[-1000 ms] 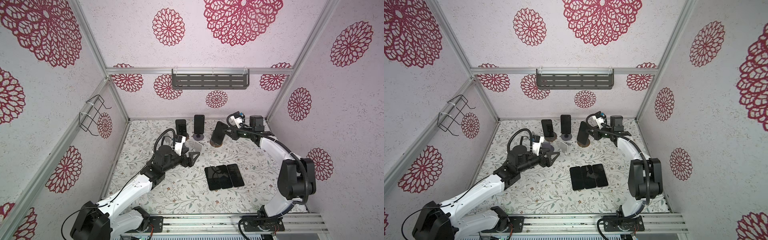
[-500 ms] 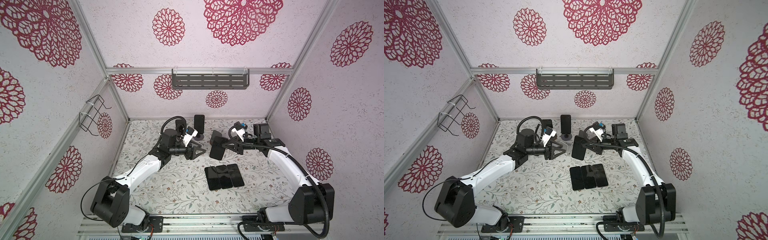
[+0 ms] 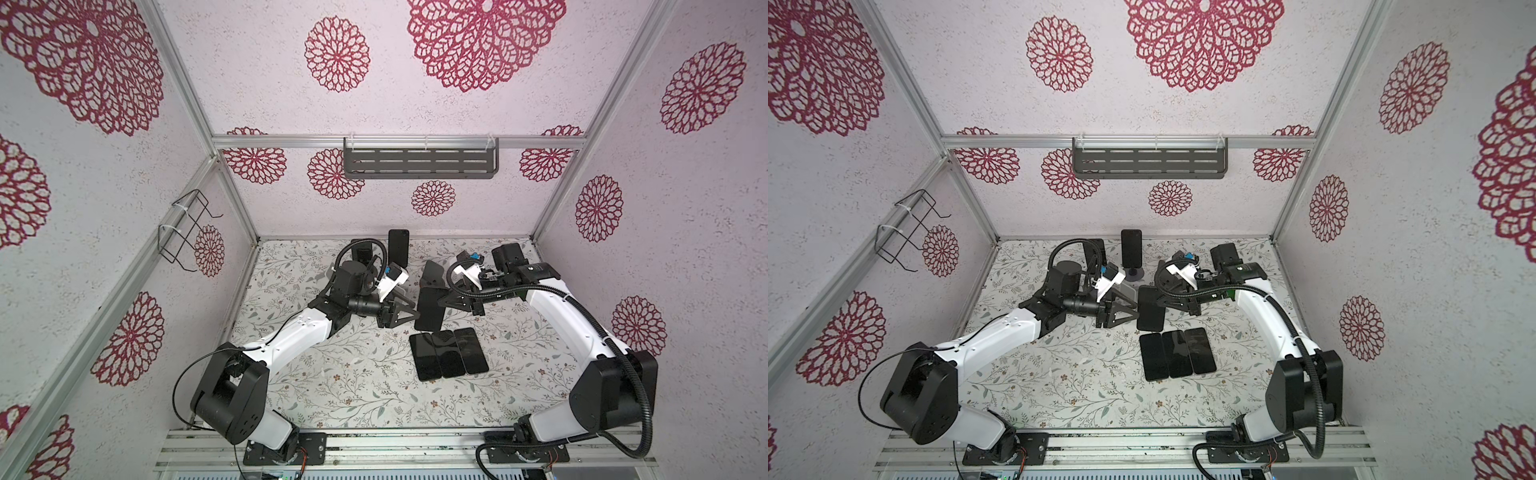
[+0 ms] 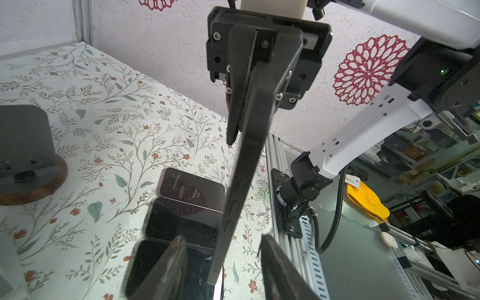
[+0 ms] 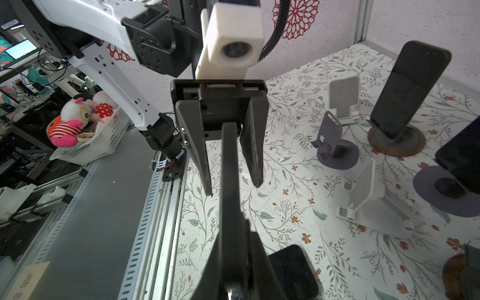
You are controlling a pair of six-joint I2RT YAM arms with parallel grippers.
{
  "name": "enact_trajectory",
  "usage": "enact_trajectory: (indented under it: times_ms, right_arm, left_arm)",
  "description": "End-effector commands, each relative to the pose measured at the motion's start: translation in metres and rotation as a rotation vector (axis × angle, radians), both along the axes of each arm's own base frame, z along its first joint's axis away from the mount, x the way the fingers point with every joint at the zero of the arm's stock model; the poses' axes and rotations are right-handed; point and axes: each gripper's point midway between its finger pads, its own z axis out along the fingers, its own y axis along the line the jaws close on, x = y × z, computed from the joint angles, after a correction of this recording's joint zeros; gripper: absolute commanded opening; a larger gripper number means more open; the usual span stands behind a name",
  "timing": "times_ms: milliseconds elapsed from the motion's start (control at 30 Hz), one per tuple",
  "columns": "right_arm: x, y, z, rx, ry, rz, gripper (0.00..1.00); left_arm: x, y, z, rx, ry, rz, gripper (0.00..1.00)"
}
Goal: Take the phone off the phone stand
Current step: 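Close the left gripper on the black phone held up by the right gripper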
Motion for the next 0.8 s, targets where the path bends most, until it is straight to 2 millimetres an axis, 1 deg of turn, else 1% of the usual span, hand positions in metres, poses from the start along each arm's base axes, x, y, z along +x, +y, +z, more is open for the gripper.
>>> enact_trajectory:
  times_ms: [0, 33, 100, 133, 300, 333, 433, 500, 533, 567, 633, 700, 767]
  right_arm:
    - [-0.012, 0.007, 0.027, 0.090, -0.052, 0.083, 0.04]
    - [-0.012, 0.008, 0.027, 0.092, -0.053, 0.090, 0.04]
    - [-0.011, 0.010, 0.027, 0.096, -0.046, 0.097, 0.04]
    - [-0.011, 0.011, 0.027, 0.094, -0.049, 0.102, 0.04]
    - [-0.010, 0.016, 0.025, 0.089, -0.041, 0.120, 0.04]
    - [-0.010, 0.016, 0.024, 0.088, -0.038, 0.122, 0.04]
    - [-0.008, 0.017, 0.021, 0.079, -0.033, 0.120, 0.04]
    - [-0.006, 0.017, 0.020, 0.072, -0.028, 0.118, 0.05]
    - [-0.005, 0.017, 0.019, 0.071, -0.026, 0.117, 0.07]
    - [-0.005, 0.017, 0.018, 0.069, -0.024, 0.117, 0.11]
    - [-0.001, 0.017, 0.015, 0.054, -0.014, 0.107, 0.29]
    - [0.004, 0.016, 0.010, 0.031, -0.001, 0.086, 0.45]
    - [0.010, 0.014, 0.005, 0.012, 0.013, 0.053, 0.55]
  left_arm:
    - [-0.003, -0.005, 0.002, -0.009, -0.041, -0.040, 0.46]
    - [-0.004, -0.006, 0.003, -0.011, -0.044, -0.043, 0.43]
    - [-0.005, -0.008, 0.004, -0.014, -0.048, -0.049, 0.34]
    - [-0.006, -0.009, 0.003, -0.015, -0.048, -0.053, 0.33]
    - [-0.007, -0.011, 0.003, -0.025, -0.048, -0.067, 0.32]
    - [-0.008, -0.012, 0.004, -0.027, -0.049, -0.070, 0.31]
    - [-0.007, -0.012, 0.003, -0.025, -0.051, -0.065, 0.08]
    - [-0.006, -0.011, 0.003, -0.024, -0.058, -0.055, 0.00]
    - [-0.006, -0.011, 0.003, -0.024, -0.059, -0.054, 0.00]
    - [-0.006, -0.011, 0.003, -0.024, -0.061, -0.052, 0.00]
    - [-0.005, -0.011, 0.003, -0.021, -0.061, -0.046, 0.00]
    - [-0.005, -0.010, 0.003, -0.016, -0.060, -0.038, 0.00]
    - [-0.004, -0.010, 0.002, -0.012, -0.063, -0.031, 0.00]
